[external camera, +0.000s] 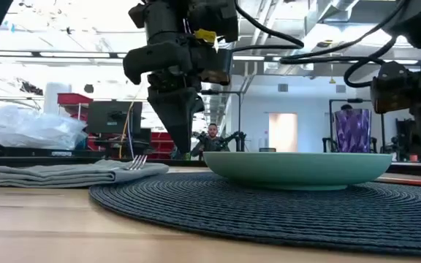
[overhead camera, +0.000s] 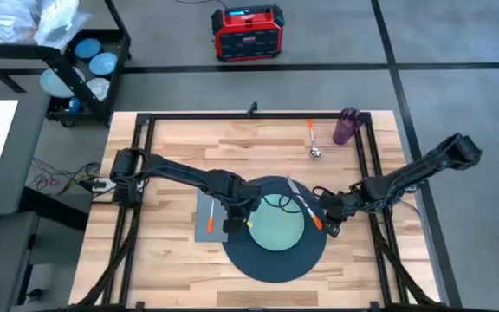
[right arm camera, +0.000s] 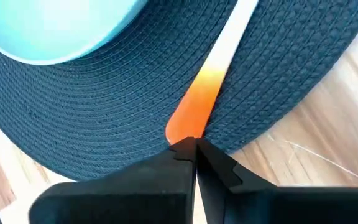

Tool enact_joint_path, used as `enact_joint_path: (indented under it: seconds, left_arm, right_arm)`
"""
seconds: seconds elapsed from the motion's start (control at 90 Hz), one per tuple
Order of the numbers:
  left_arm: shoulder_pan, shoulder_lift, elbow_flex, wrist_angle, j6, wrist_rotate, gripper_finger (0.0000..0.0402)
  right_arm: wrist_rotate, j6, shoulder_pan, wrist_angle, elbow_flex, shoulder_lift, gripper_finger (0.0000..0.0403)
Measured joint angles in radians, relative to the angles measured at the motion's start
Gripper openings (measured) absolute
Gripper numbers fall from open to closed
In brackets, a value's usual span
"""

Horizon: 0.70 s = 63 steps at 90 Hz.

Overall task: Set table place
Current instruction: Put the orange knife on the blue placemat

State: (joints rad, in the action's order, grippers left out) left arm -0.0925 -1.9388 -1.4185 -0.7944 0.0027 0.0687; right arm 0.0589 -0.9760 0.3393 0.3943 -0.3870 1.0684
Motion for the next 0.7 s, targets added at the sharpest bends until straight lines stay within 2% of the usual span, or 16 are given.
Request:
enact_joint_path:
  seconds: [0.278, 0.456, 0.7]
  left_arm:
    - [-0.001, 0.0, 0.0, 0.0, -0.015, 0.0, 0.0]
    - [-0.001, 0.0, 0.0, 0.0, -0.015, 0.0, 0.0]
    - [-0.001, 0.0, 0.0, 0.0, -0.015, 0.0, 0.0]
  right_arm:
    - [0.003, 0.004, 0.0, -0.008, 0.0, 0.005, 0.0]
    - [0.049, 0.001, 0.0, -0.019, 0.0, 0.081, 0.0]
    - [0.114, 0.037, 0.0, -0.223, -0.004, 0.207, 0.0]
